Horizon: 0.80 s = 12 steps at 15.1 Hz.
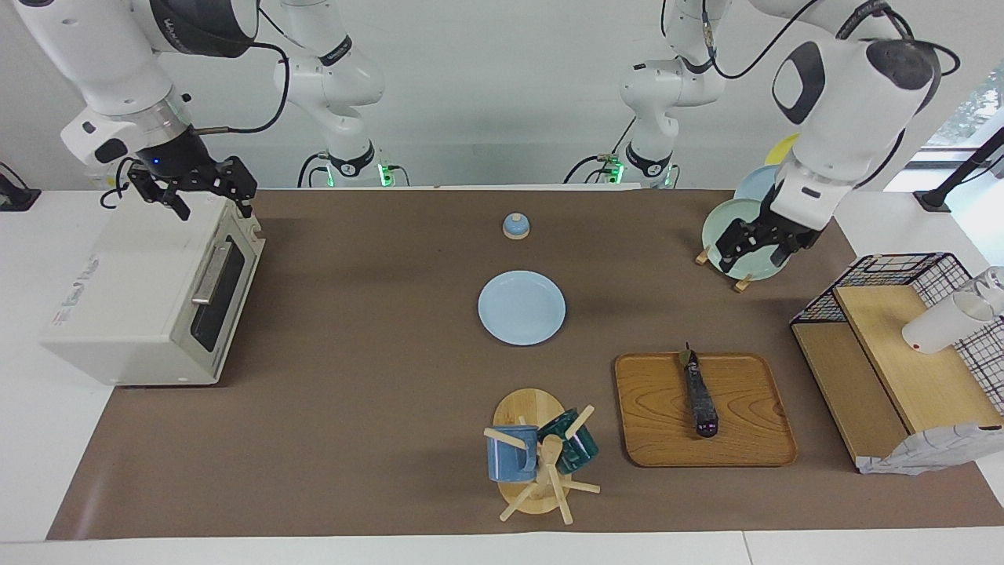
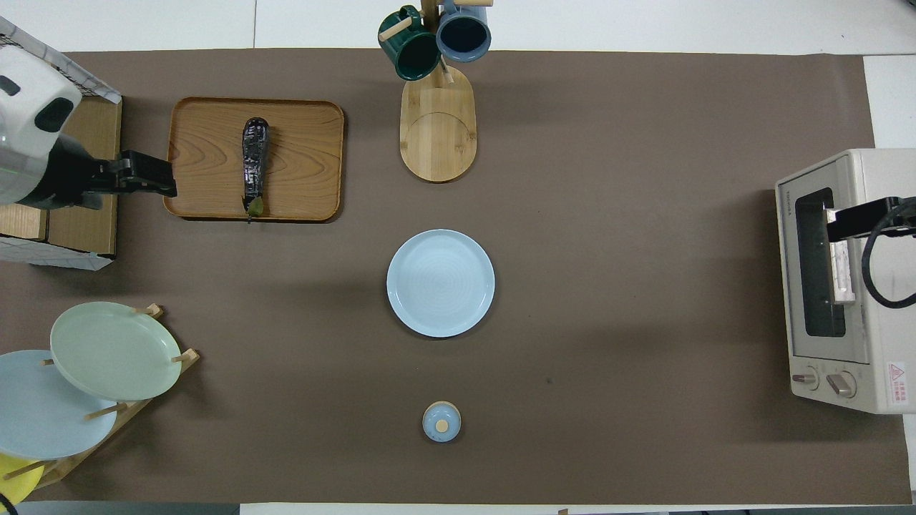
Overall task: Put eggplant into oven
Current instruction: 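Reach the left gripper toward the eggplant on the wooden tray, then grasp the purple eggplant with the left gripper and lift it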
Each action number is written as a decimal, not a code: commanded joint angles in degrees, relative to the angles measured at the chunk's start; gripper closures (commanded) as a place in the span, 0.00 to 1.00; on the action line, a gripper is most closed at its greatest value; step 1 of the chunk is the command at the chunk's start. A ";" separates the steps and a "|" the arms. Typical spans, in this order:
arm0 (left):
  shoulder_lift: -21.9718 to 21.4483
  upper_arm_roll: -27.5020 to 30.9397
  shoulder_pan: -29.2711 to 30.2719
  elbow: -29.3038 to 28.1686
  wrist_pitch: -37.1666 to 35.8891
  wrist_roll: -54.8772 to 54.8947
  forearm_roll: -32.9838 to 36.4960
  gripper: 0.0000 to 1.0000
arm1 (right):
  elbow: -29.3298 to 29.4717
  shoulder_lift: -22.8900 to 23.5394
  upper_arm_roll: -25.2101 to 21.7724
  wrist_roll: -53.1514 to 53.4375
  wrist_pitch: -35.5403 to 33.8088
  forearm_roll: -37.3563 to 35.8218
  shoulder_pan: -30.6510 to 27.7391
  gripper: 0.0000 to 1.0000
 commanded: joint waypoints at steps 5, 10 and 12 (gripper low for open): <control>20.06 0.02 -2.80 8.94 13.76 4.01 -0.32 0.00 | -0.25 -0.20 0.08 -0.01 -0.19 0.43 -0.15 0.00; 24.31 0.11 -2.71 8.96 20.53 12.82 3.45 0.00 | -0.25 -0.20 0.08 -0.01 -0.19 0.43 -0.15 0.00; 24.22 0.11 -2.79 6.60 22.21 13.17 5.22 0.00 | -0.25 -0.20 0.08 -0.01 -0.19 0.43 -0.06 0.00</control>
